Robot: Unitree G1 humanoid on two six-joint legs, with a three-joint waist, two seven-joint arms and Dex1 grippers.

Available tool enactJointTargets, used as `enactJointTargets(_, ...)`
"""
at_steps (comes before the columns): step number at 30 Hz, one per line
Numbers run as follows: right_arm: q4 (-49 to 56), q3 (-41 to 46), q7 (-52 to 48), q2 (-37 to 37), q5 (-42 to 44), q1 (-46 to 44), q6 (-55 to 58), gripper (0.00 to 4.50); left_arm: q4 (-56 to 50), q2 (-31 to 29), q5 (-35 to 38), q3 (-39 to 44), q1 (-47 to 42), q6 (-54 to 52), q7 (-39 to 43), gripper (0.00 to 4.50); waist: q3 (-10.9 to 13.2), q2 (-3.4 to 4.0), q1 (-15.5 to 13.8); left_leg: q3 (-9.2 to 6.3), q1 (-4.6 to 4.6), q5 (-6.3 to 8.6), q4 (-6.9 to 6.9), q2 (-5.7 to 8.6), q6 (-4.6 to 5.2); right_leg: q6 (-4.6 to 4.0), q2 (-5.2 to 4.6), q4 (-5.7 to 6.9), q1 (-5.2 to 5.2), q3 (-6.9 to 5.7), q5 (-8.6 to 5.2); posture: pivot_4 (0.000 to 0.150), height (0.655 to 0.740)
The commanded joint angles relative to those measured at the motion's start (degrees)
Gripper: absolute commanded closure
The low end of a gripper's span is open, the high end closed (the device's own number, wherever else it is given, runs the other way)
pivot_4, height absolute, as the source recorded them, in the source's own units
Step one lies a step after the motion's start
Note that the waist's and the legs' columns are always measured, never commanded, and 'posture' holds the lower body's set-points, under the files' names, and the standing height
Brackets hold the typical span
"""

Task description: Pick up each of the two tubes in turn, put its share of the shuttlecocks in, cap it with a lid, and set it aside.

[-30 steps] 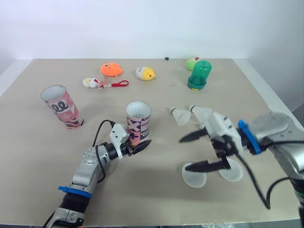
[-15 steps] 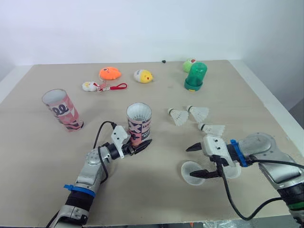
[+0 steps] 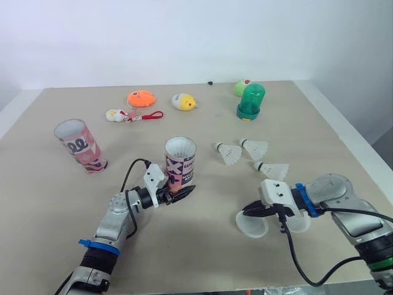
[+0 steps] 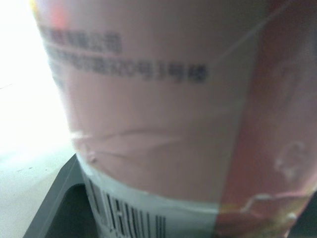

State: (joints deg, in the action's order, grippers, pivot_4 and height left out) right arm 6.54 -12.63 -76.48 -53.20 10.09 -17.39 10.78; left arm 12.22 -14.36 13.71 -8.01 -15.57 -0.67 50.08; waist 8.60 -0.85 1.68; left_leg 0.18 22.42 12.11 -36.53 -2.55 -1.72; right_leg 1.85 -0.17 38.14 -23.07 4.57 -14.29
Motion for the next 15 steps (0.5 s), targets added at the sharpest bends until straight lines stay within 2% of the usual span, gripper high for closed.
enactJointTargets(1,1.50,1.31,-0.90,1.09,2.70,-2.74,2.14,4.44,4.25,-0.60,-1.98,-2.75,3.14,-3.62,0.59,1.43,-0.03,0.03,0.16,0.00,-0.01,0.00,0.00,0.00,0.00,-0.01,0.00,0.00,0.01,0.00,0.00,0.150,0.7400)
enactJointTargets(5,5.76,3.35,-0.40,3.73,9.18,-12.06,11.82,4.44,4.51,-0.61,-2.07,-2.82,2.84,-3.46,0.62,1.43,-0.08,0.14,0.63,0.01,-0.02,0.00,0.00,0.01,0.00,0.01,0.00,0.00,0.01,0.03,0.01,0.150,0.7400)
enactJointTargets(9,6.41,4.02,1.04,6.07,12.11,-21.96,17.67,4.44,4.73,-0.55,-2.09,-2.79,2.56,-3.44,0.55,1.43,-0.22,0.35,0.87,-0.03,-0.02,0.00,0.00,0.01,0.00,0.01,0.00,0.00,0.02,0.01,0.01,0.150,0.7400)
enactJointTargets(11,4.35,3.56,2.44,9.03,12.51,-30.76,19.48,4.44,4.76,-0.53,-2.19,-2.84,2.47,-3.33,0.47,1.43,-0.25,0.29,0.84,-0.06,0.00,0.00,0.02,0.01,0.00,-0.02,-0.01,-0.04,0.03,-0.04,-0.02,0.150,0.7400)
enactJointTargets(15,-1.89,0.72,5.25,15.61,9.69,-42.87,18.84,4.44,4.88,-0.73,-2.58,-3.20,2.55,-3.15,0.57,1.43,-0.32,0.44,0.79,-0.02,0.01,0.01,0.07,0.00,-0.02,-0.03,-0.02,-0.06,-0.03,-0.01,-0.06,0.150,0.7400)
